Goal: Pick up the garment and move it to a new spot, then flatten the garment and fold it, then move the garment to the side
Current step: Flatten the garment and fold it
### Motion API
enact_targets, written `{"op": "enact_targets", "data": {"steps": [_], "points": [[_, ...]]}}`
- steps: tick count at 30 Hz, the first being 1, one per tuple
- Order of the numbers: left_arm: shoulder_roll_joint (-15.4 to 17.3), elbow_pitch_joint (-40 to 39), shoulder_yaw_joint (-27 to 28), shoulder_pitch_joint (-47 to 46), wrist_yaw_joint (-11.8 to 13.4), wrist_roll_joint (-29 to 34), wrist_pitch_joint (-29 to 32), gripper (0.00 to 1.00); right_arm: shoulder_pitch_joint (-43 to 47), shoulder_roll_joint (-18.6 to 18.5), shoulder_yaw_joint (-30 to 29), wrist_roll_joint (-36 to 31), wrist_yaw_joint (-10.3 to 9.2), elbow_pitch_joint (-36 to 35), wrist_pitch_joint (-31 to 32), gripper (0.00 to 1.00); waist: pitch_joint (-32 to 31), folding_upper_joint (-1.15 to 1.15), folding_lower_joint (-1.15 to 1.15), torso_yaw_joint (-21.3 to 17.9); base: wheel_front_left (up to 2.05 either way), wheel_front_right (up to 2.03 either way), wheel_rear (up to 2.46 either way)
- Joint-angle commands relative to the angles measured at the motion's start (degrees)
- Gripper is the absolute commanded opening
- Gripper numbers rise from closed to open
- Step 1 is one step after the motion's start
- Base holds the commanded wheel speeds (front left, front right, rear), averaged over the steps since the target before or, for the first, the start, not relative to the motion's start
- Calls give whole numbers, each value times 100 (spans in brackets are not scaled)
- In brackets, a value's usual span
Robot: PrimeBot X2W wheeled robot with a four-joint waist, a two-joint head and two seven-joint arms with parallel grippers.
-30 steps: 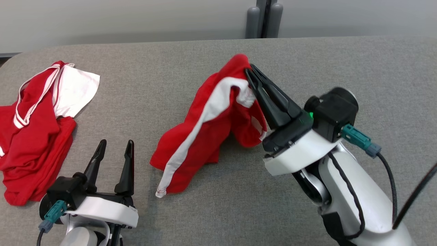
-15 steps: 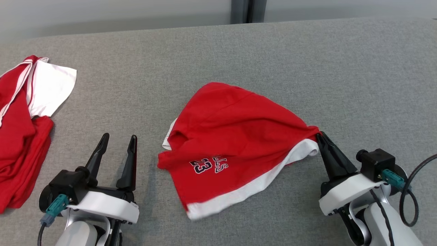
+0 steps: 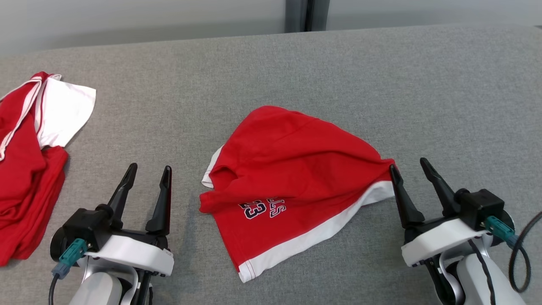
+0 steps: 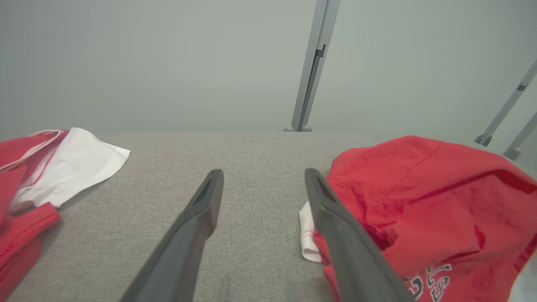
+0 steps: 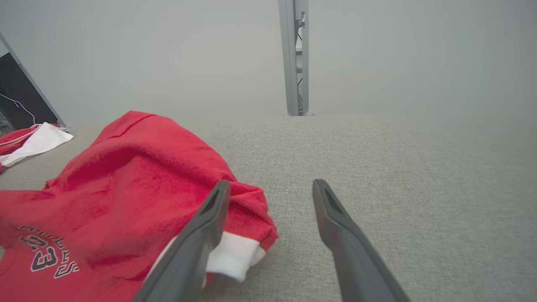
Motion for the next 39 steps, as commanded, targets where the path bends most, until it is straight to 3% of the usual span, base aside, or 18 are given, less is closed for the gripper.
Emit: {"op": "enact_targets", "data": {"steps": [1, 17, 39], "points": [[-10, 17, 41, 36, 29, -22, -28, 100, 135, -48, -95, -51, -1, -167, -34, 100, -92, 0, 0, 7, 0, 0, 0], [-7, -257, 322, 645, 243, 97, -79, 100, 961, 42, -499, -415, -1, -1593, 418, 100, -801, 0, 0, 83, 0, 0, 0], [20, -478, 229, 1036, 386, 100, -1, 100, 1368, 177, -734, -342, -1, -1759, 597, 100, -996, 0, 0, 137, 0, 0, 0]]}}
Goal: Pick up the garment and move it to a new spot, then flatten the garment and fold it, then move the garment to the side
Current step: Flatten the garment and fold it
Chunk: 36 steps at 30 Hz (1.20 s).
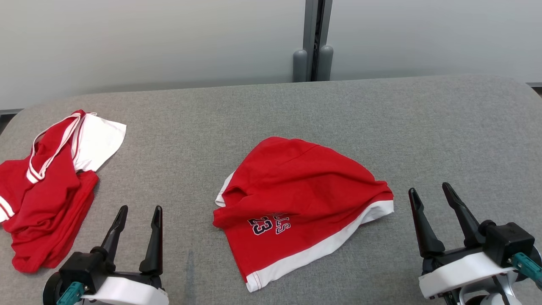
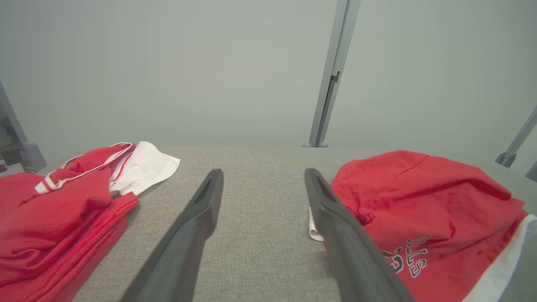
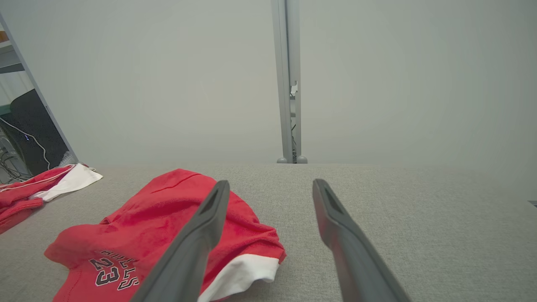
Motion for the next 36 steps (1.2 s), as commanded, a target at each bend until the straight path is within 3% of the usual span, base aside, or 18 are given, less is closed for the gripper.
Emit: {"op": "enact_targets", "data": {"steps": [1, 12, 19, 29, 30, 32, 33, 36], "points": [[18, -31, 0, -19, 19, -16, 13, 100, 5, -11, -29, 9, -1, -21, -3, 100, 13, 0, 0, 3, 0, 0, 0], [50, -64, -28, -164, 23, -46, 29, 100, -129, -54, -145, 67, -1, 152, 2, 100, 184, 0, 0, 33, 0, 0, 0], [5, -93, -123, -401, -50, 12, 20, 100, -506, -183, -125, 134, -1, 879, -50, 100, 592, 0, 0, 187, 0, 0, 0], [-74, 48, -209, -669, -128, 48, -17, 100, -818, -96, 468, 546, -1, 1806, -120, 100, 966, 0, 0, 354, 0, 0, 0], [-85, 65, -211, -683, -138, 47, -12, 100, -833, -87, 511, 575, -1, 1873, -130, 60, 987, 0, 0, 350, 0, 0, 0], [-94, 84, -212, -734, -149, 56, -23, 100, -883, -95, 572, 612, -1, 1942, -199, 9, 1025, 0, 0, 337, 0, 0, 0], [-99, 97, -210, -753, -159, 58, -28, 100, -925, -102, 598, 625, -1, 1975, -220, 0, 1038, 0, 0, 326, 0, 0, 0], [-98, 141, -198, -765, -167, 81, -37, 100, -996, -130, 597, 614, -1, 1973, -324, 0, 1064, 0, 0, 292, 0, 0, 0]]}}
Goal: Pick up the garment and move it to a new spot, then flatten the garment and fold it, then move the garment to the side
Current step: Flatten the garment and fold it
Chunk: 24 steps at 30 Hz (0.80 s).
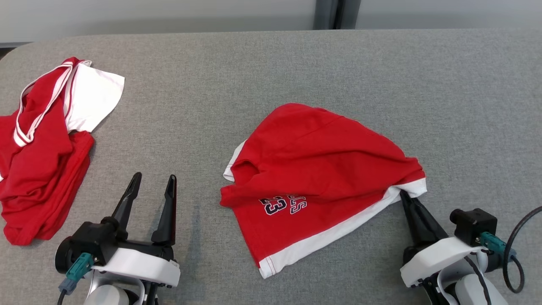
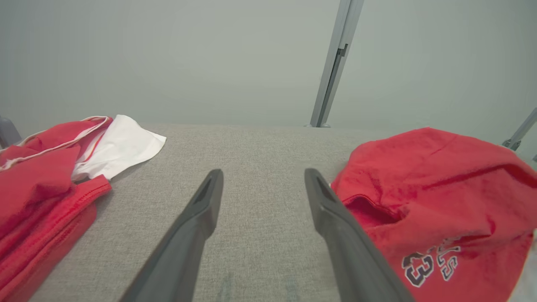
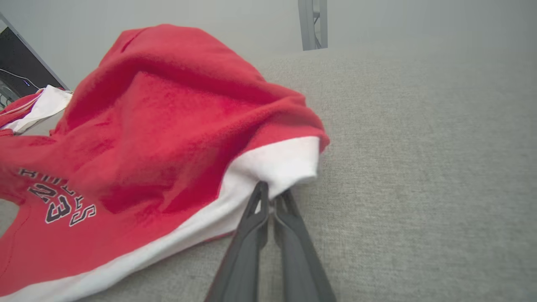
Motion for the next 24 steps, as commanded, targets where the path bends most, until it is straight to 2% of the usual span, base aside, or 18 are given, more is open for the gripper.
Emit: {"op": "enact_targets", "data": {"steps": [1, 10, 15, 18, 24], "points": [[20, 39, 23, -84, -24, 40, -28, 100, -71, -62, -34, -9, -1, -13, -83, 0, 12, 0, 0, -25, 0, 0, 0], [-58, 89, 55, -128, -53, 59, -42, 100, -101, -246, -806, -110, -1, -263, -190, 0, -8, 0, 0, -101, 0, 0, 0], [-88, 115, 73, -150, -83, 67, -46, 100, -114, -228, -1124, -266, -1, -529, -131, 0, -21, 0, 0, -107, 0, 0, 0], [-94, 136, 87, -158, -91, 66, -49, 100, -153, -140, -952, -313, -1, -795, -12, 0, -32, 0, 0, -112, 0, 0, 0], [-117, 177, 83, -159, -127, 84, -51, 100, -91, -3, 19, -165, -1, -988, 277, 0, -28, 0, 0, -80, 0, 0, 0]]}}
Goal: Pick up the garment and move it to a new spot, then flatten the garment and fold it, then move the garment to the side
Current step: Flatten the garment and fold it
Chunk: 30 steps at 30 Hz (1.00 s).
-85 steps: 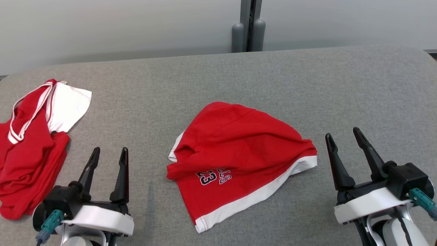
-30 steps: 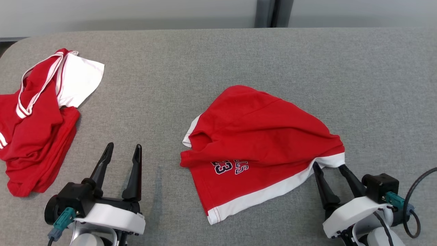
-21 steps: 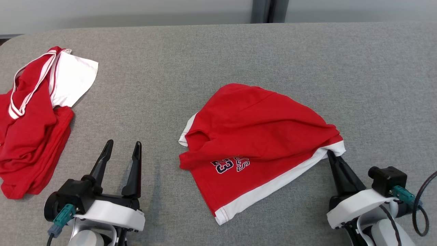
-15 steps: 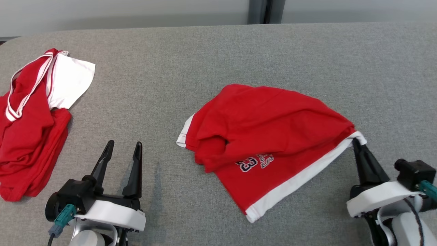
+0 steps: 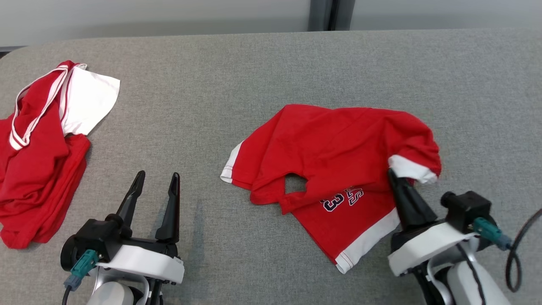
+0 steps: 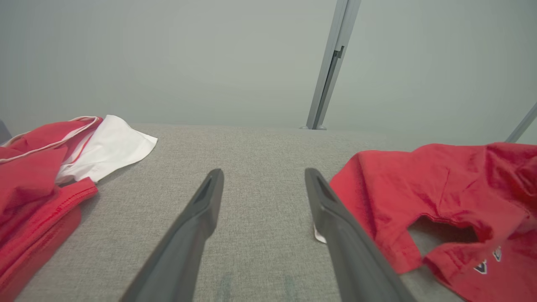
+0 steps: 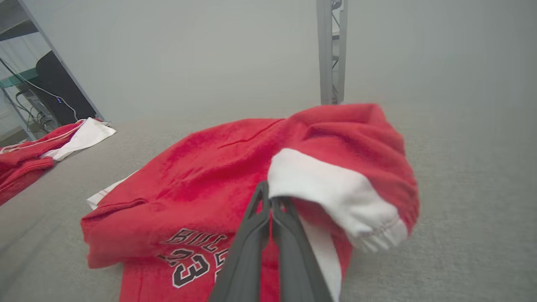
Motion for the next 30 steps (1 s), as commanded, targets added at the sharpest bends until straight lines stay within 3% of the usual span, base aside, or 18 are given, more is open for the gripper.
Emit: {"op": "enact_targets", "data": {"steps": [1, 7, 17, 18, 19, 30], "points": [[29, 12, 25, -65, -28, 30, -32, 100, -4, 5, 100, 55, -1, 38, 55, 0, 7, 0, 0, 12, 0, 0, 0], [-15, 35, 4, -168, -73, 52, -29, 100, -250, 64, 737, 314, -1, 591, 23, 0, 88, 0, 0, 110, 0, 0, 0], [-124, 100, 32, -140, -141, 91, -30, 100, -759, 60, 942, 605, -1, 1626, -337, 3, 96, 0, 0, 236, 0, 0, 0], [-129, 114, 37, -126, -148, 98, -30, 100, -753, 44, 958, 624, -1, 1653, -377, 41, 74, 0, 0, 237, 0, 0, 0], [-129, 123, 43, -105, -156, 108, -30, 100, -720, 22, 973, 641, -1, 1660, -396, 100, 51, 0, 0, 235, 0, 0, 0], [-112, 201, 114, 179, -159, 148, -30, 100, 159, -107, 775, 541, -1, 1021, -447, 100, -424, 0, 0, -2, 0, 0, 0]]}}
